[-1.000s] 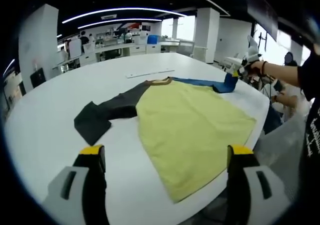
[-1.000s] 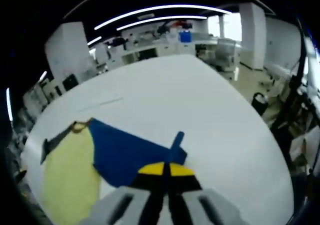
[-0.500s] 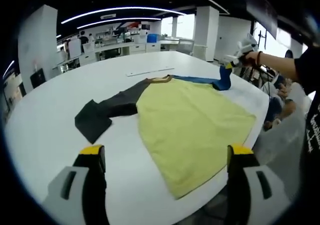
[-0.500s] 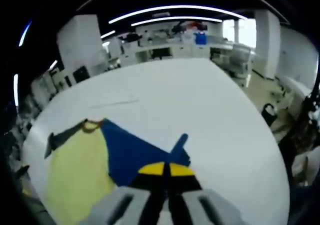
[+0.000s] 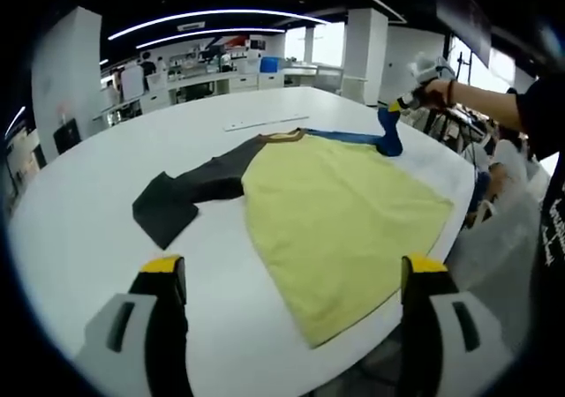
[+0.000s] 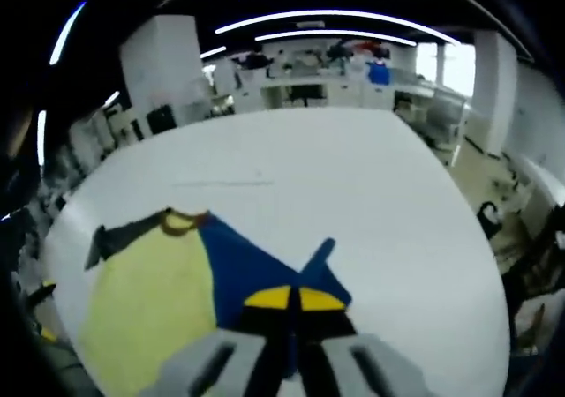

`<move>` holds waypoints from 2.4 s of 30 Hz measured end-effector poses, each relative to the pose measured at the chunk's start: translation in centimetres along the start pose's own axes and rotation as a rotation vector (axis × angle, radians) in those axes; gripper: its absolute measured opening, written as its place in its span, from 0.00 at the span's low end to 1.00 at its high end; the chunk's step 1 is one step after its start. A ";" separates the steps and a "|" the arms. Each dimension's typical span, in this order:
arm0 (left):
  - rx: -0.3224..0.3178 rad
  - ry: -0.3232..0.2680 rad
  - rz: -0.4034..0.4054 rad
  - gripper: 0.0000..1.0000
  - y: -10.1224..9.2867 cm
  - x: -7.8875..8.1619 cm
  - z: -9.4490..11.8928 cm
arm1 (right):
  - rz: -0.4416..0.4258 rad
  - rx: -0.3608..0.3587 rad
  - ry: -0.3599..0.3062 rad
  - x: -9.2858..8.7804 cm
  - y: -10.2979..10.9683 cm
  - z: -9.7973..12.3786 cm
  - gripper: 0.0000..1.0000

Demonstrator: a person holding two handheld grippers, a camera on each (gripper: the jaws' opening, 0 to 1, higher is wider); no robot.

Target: Fold the garment on the visible template until the final outline fits inside the template.

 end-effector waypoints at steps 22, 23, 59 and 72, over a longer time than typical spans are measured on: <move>0.013 0.000 0.013 0.99 -0.2 0.0 0.1 | 0.108 0.126 0.020 2.9 5.3 -3.9 0.00; 0.013 0.001 0.015 0.99 -0.2 -0.1 0.1 | 0.110 0.132 0.020 3.1 5.6 -4.1 0.00; 0.013 0.002 0.029 0.99 0.2 -0.6 0.0 | 0.316 0.371 0.007 5.2 17.3 -7.3 0.00; 0.016 0.002 0.023 0.99 -0.1 -0.8 0.0 | 0.309 0.464 -0.018 4.1 21.5 -7.4 0.00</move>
Point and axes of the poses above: the point that each gripper's makers call its tool centre point, and the gripper's own axes: z roughly backward along the fingers, y roughly to its left, x roughly out of its top, the point moved 4 cm from there along z, roughly backward along the fingers, and after that the axes turned 8 degrees about -y, right-handed, at the moved point
